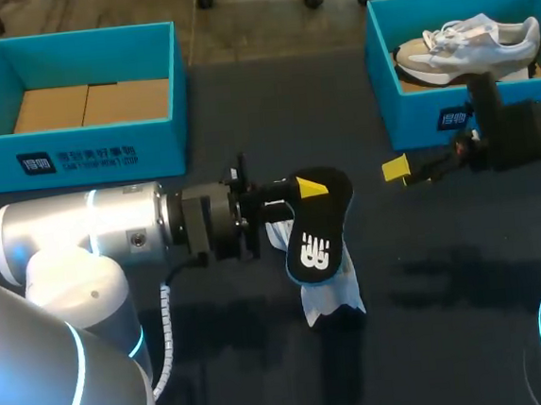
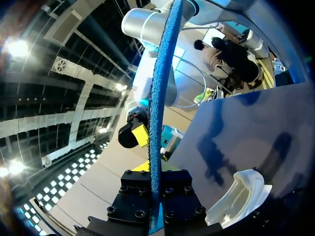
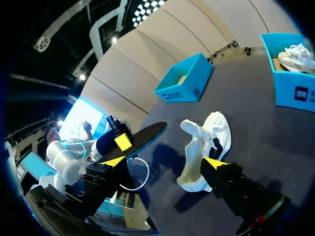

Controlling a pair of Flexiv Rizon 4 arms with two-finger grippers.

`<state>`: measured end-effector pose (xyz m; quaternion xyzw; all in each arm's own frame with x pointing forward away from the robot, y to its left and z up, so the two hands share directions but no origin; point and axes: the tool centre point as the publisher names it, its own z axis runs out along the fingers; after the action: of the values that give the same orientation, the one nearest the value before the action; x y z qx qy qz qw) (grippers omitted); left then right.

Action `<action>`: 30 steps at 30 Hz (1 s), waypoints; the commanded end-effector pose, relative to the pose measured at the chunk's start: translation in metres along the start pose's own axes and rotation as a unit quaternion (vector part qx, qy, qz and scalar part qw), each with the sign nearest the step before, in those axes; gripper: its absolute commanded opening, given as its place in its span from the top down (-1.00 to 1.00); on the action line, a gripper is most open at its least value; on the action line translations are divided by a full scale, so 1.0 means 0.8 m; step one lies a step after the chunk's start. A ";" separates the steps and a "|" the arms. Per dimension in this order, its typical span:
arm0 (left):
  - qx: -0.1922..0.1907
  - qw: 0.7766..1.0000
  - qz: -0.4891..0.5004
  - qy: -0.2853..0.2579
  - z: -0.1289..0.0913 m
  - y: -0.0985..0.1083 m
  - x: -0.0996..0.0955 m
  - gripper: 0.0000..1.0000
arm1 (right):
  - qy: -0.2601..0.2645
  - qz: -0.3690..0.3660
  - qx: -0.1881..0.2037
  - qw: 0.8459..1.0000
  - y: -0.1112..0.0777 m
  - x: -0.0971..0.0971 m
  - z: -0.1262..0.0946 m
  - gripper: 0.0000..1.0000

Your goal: Take the shoe out of the shoebox, open the shoe tongue, remove and reinsert the insole, then place the shoe into the shoebox

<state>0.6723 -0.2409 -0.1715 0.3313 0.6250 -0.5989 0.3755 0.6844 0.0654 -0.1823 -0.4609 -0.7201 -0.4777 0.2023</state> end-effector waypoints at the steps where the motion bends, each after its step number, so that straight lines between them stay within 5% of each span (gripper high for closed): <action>1: -0.001 1.000 0.001 -0.002 0.001 -0.001 0.002 1.00 | -0.001 0.000 0.000 1.000 -0.001 0.001 0.000 -1.00; 8: -0.001 1.000 0.001 -0.002 0.001 -0.001 0.002 1.00 | -0.001 0.000 0.000 1.000 -0.001 0.001 0.000 -1.00; 14: -0.001 1.000 0.001 -0.002 0.001 -0.001 0.002 1.00 | -0.029 -0.186 0.041 0.981 0.005 -0.003 -0.014 -1.00; 17: 0.001 1.000 -0.020 0.004 -0.001 0.001 0.003 1.00 | -0.015 -0.290 0.073 0.954 0.004 -0.003 -0.015 -1.00; 18: -0.001 1.000 -0.020 0.008 -0.002 0.002 0.003 1.00 | -0.008 -0.294 0.098 0.951 0.004 -0.006 -0.014 -1.00; 30: 0.018 0.996 -0.083 0.027 -0.009 -0.005 0.011 1.00 | -0.008 -0.294 0.098 0.951 0.004 -0.006 -0.014 -1.00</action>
<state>0.6641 -0.2387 -0.1764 0.2988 0.6481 -0.6313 0.3036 0.6818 0.0521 -0.1795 -0.2111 -0.8660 -0.4451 0.0855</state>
